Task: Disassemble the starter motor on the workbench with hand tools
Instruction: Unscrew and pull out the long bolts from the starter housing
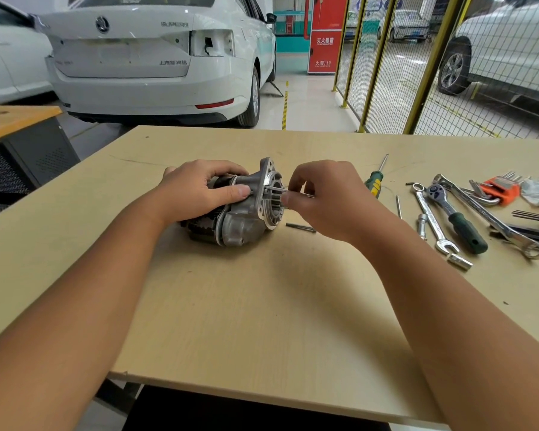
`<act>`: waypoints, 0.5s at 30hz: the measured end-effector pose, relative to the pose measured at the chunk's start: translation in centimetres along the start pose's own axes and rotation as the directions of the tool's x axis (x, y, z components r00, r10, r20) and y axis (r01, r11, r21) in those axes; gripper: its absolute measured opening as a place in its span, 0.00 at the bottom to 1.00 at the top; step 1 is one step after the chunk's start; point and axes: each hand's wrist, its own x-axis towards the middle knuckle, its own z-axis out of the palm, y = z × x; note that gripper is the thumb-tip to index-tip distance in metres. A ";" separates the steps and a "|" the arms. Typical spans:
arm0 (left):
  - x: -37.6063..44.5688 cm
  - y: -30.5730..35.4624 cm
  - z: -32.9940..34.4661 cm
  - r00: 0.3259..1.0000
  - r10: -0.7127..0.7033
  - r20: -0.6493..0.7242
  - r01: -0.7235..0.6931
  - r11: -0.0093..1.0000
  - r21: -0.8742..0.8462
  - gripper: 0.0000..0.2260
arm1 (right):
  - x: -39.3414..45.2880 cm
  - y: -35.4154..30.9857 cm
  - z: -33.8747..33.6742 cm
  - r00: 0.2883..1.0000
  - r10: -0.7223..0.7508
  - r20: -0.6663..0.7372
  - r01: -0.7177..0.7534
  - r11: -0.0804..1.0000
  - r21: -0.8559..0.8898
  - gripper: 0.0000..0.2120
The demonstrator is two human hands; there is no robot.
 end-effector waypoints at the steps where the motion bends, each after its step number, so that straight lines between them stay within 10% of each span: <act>1: 0.0 0.0 0.0 1.000 -0.001 -0.001 0.001 1.000 0.005 0.27 | 0.0 0.0 0.0 1.000 -0.002 -0.003 0.002 1.000 0.000 0.06; 15: 0.0 0.0 0.1 1.000 -0.020 -0.011 0.020 1.000 0.021 0.24 | -0.1 0.1 0.2 1.000 -0.009 -0.026 0.009 1.000 0.012 0.07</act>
